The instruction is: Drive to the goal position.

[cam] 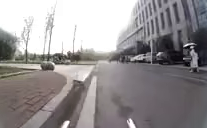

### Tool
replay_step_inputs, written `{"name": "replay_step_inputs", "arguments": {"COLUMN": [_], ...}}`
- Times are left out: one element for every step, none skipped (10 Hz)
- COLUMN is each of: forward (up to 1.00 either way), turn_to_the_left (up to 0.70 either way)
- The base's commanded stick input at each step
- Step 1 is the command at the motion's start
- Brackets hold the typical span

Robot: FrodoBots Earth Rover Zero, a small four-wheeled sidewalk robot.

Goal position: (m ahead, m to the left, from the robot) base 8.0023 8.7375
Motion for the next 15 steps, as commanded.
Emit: {"name": "replay_step_inputs", "arguments": {"forward": [0.67,0.67,0.67,0.67,0.67,0.67,0.67,0.67,0.68,0.67,0.67,0.67,0.67,0.67,0.67], "turn_to_the_left": [0.0,-0.01,-0.08,-0.13,-0.13,-0.13,-0.13,-0.11,0.0,0.0,0.0,0.0,0.0,0.0,0.0]}}
